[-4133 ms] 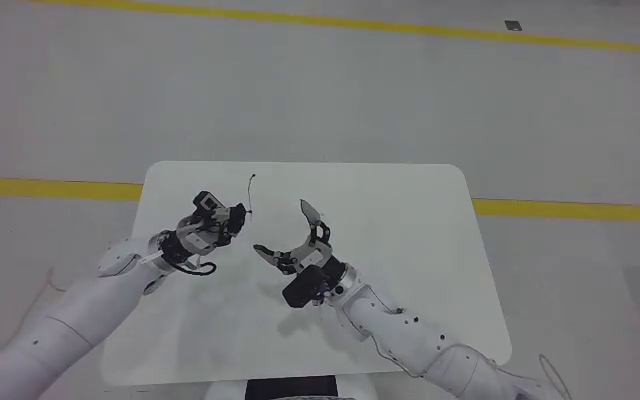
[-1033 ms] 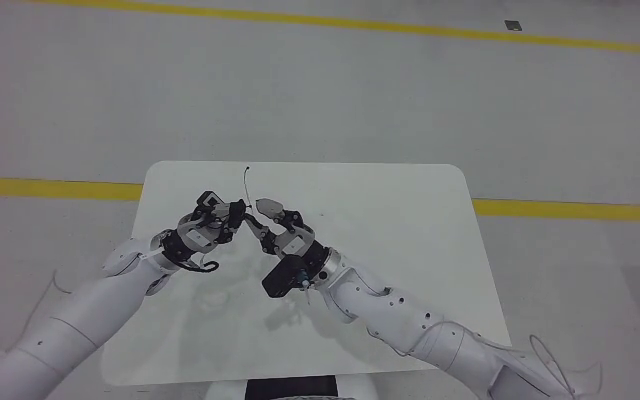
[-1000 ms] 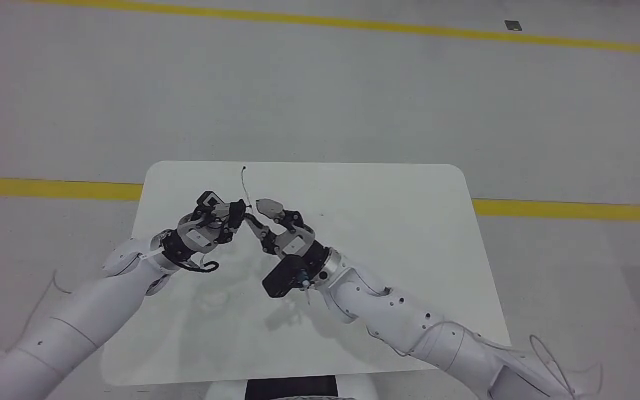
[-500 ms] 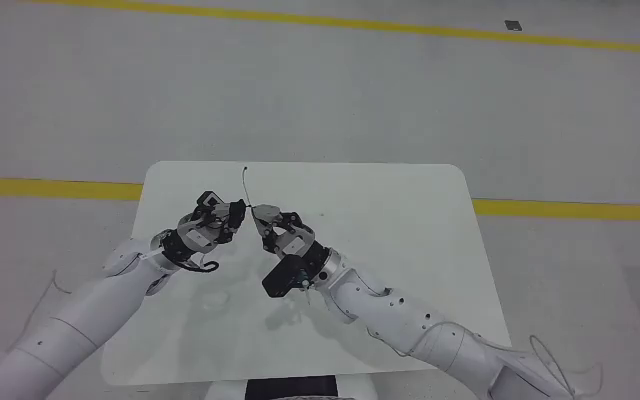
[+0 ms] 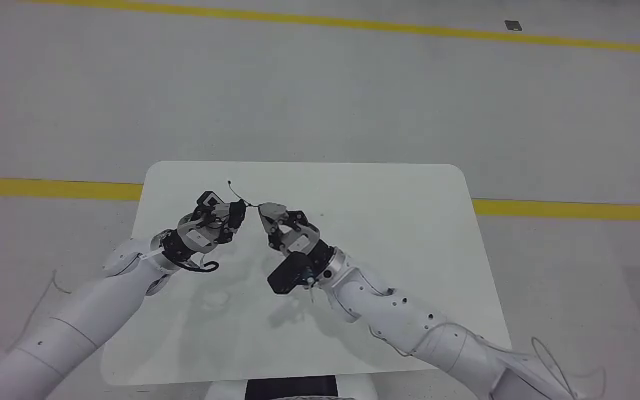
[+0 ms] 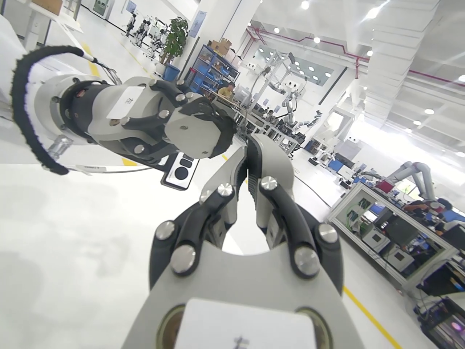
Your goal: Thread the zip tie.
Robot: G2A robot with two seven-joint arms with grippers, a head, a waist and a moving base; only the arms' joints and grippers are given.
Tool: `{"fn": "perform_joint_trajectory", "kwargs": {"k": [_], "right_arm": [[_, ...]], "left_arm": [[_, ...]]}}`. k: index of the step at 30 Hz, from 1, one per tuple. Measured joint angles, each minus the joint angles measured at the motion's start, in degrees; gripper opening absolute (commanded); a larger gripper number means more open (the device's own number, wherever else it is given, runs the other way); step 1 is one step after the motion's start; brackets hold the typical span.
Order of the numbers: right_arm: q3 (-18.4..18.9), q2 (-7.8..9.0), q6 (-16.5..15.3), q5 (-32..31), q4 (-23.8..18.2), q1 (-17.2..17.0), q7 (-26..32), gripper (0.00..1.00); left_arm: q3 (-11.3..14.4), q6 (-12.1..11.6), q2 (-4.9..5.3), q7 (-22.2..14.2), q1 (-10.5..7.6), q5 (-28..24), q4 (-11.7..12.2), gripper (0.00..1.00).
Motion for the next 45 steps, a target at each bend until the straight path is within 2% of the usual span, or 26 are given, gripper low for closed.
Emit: {"fn": "perform_joint_trajectory", "kwargs": {"k": [16, 45], "right_arm": [[3.03, 1.79, 0.00, 0.00, -0.99, -2.85, -0.29, 0.00], [4.15, 3.40, 0.00, 0.00, -2.01, -3.90, 0.56, 0.00]], "left_arm": [[0.00, 0.00, 0.00, 0.00, 0.00, 0.00, 0.00, 0.00], [0.00, 0.00, 0.00, 0.00, 0.00, 0.00, 0.00, 0.00]]}}
